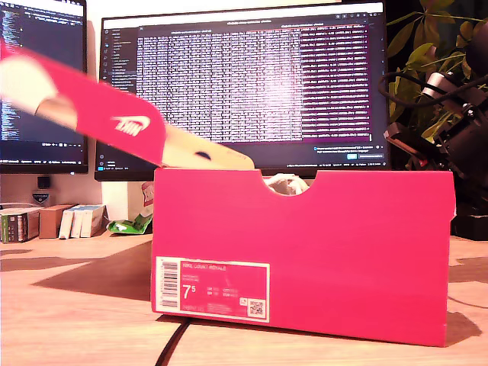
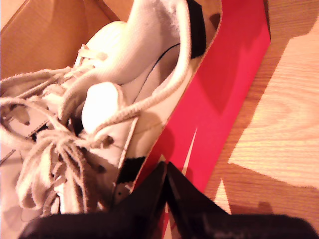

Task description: Close the red shoebox by pushing the lid with your left arm and holding the box in place with your right arm

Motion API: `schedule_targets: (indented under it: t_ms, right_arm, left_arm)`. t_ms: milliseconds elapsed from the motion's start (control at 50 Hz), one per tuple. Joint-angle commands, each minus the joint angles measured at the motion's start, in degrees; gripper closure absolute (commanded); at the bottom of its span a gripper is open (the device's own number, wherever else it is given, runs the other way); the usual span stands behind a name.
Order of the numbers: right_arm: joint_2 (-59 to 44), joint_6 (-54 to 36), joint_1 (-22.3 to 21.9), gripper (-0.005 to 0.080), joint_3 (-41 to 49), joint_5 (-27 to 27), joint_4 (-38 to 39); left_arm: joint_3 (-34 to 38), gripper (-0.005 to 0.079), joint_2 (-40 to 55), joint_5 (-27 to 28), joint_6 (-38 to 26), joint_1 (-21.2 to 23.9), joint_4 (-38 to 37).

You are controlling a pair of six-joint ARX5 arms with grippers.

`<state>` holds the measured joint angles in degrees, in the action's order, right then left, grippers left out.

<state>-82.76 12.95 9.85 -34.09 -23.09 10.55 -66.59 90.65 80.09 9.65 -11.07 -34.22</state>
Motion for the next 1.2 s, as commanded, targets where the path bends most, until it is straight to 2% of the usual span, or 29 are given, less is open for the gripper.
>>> schedule_targets:
  t_ms: [0,300,420,640,780,960,1180]
  right_arm:
    - [-0.98,-0.59,2.99,0.0764,-0.48,-2.1,0.66]
    - [-0.96,-0.98,4.04,0.0764,-0.66,-1.44,2.64]
    - [-0.96,-1.2,0.96,0.0764,-2.78,-0.48,0.72]
    - [-0.26,-5.27,-5.86,0.0764,-9.79,-0.44,-7.17]
    - [0.24,-9.4,-7.41,0.0764,-14.8,-0.39,-13.09]
    - [0.33,-10.45,-7.41,0.0764,-18.86,-0.37,-15.72]
    - [0.55,-13.0,-7.78,0.0764,-24.0,1.16,-21.46]
  left_arm:
    - [0.5,0.0761,-1.55,0.72,-0.04,5.84,-0.7]
    - [-1.51,0.0761,-3.04,0.81,1.31,17.49,-0.31]
    - [-1.53,0.0761,-3.02,-0.74,1.31,22.18,0.33]
    - [-1.53,0.0761,-3.02,-2.25,1.53,27.67,2.97]
    - [-1.86,0.0761,-3.02,-3.21,3.76,29.68,6.88]
    - [-6.32,0.0761,-3.04,-3.39,3.89,31.26,13.11]
    - [-12.55,0.0761,-3.04,-5.62,3.91,31.1,12.74]
